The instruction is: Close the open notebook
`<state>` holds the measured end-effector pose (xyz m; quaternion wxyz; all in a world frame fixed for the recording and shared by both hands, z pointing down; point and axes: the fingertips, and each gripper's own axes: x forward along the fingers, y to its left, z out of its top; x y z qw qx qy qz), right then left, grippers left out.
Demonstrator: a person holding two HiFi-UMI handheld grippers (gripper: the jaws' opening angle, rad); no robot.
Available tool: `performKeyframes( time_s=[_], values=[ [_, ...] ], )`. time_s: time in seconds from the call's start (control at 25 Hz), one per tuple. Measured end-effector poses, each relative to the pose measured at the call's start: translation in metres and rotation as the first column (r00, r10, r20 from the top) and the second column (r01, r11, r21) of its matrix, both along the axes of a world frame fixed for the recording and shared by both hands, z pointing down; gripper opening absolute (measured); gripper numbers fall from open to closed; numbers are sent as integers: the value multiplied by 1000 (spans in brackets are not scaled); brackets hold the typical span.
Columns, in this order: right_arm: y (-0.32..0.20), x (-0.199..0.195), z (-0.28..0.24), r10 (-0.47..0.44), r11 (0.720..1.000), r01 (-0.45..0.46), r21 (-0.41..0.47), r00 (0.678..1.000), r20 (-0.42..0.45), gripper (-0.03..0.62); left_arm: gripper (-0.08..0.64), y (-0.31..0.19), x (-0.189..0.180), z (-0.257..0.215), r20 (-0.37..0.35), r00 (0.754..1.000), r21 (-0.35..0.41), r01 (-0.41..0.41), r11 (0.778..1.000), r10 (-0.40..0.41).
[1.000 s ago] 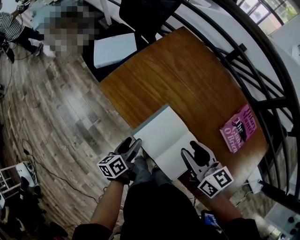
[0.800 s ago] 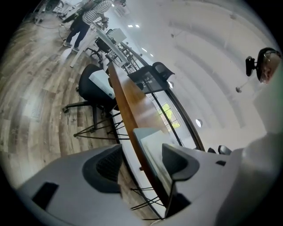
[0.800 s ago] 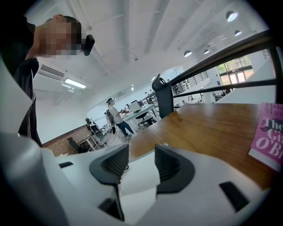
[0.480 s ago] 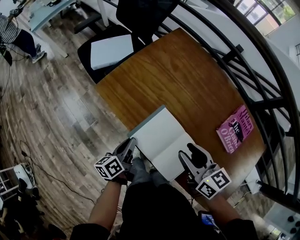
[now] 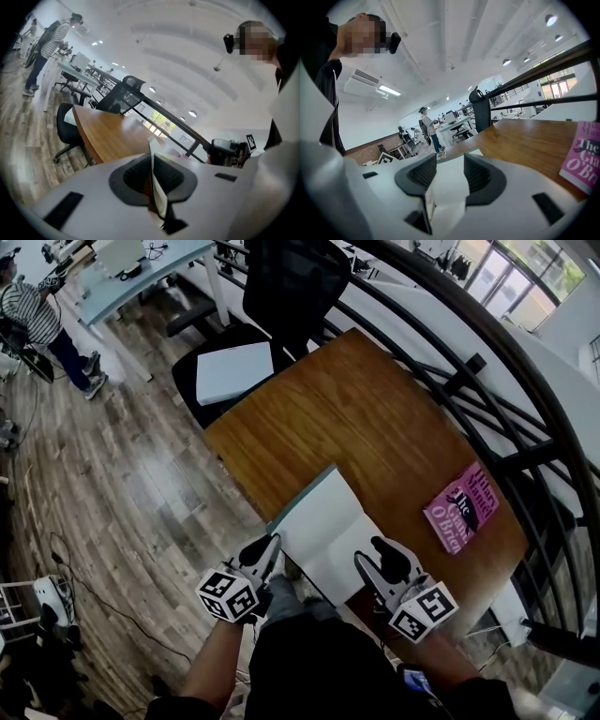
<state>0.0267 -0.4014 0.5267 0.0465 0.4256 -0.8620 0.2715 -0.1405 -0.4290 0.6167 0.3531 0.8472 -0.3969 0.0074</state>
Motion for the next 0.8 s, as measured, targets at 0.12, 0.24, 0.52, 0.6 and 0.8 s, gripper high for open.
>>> performKeyframes(
  time_s=[0.12,0.24,0.52,0.6,0.8],
  values=[
    [4,5,-10,-2,1000,2,28,1000,-3,181,31,8,7,-13,41,999,50,-38,998,36],
    [9,14,-18,11,999,-11,51,1000,0,181,31,19,15,-23,68,996,82,-68,994,63],
    [25,41,-30,44,995,-45,94,999,15,181,32,47,36,-39,83,993,110,-95,989,86],
    [32,47,-32,54,993,-56,101,998,19,181,32,56,42,-41,88,991,114,-109,987,99],
    [49,62,-37,83,990,-84,117,996,19,181,49,76,55,-44,72,989,102,-139,985,132]
  ],
)
